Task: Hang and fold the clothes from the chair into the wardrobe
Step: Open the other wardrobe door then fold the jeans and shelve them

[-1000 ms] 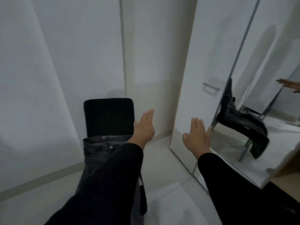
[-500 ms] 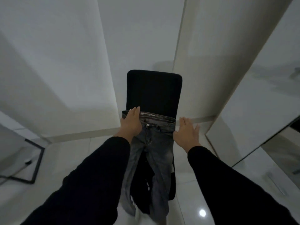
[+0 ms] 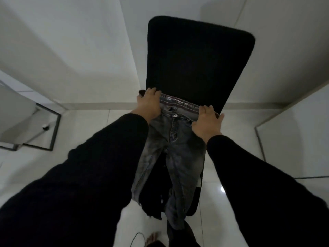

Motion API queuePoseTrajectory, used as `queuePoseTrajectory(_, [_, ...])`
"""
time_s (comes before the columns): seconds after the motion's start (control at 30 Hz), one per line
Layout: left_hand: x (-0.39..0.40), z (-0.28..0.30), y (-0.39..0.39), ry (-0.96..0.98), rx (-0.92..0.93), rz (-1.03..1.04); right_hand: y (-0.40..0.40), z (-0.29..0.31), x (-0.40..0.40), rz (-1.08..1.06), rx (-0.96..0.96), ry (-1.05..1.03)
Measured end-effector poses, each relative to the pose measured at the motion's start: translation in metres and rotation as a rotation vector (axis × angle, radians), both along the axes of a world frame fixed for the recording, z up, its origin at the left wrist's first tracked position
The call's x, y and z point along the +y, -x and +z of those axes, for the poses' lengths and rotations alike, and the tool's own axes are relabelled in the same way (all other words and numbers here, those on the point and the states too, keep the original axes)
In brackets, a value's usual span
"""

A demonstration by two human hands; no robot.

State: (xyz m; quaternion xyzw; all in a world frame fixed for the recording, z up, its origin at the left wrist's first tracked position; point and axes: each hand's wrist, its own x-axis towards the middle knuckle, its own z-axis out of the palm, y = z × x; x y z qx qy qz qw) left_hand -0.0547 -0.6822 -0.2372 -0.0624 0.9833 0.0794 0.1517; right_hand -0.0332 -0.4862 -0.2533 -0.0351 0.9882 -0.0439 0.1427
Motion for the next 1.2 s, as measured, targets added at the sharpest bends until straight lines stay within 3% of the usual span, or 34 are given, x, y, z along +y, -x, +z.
queuePoseTrajectory(0.3, [0.003, -0.079, 0.063, 0.152, -0.091, 0.013, 0.059, -0.086, 0.005, -0.047, 0.018, -0.105])
queuePoseTrajectory(0.47, [0.008, -0.096, 0.074, 0.277, 0.007, 0.041, 0.062, -0.113, 0.003, -0.026, 0.241, -0.217])
queuePoseTrajectory(0.67, [-0.002, -0.110, 0.072, 0.462, -0.104, 0.017, 0.062, -0.115, 0.013, 0.024, 0.071, -0.241])
queuePoseTrajectory(0.87, [-0.016, -0.116, 0.062, 0.549, -0.160, 0.018, 0.050, -0.116, 0.018, 0.022, 0.145, -0.256])
queuePoseTrajectory(0.97, [-0.020, -0.108, 0.051, 0.516, -0.198, 0.043, 0.043, -0.108, 0.022, 0.018, 0.131, -0.233])
queuePoseTrajectory(1.2, [-0.037, -0.048, 0.008, 0.389, -0.093, 0.072, 0.015, -0.043, 0.023, -0.014, 0.111, -0.182])
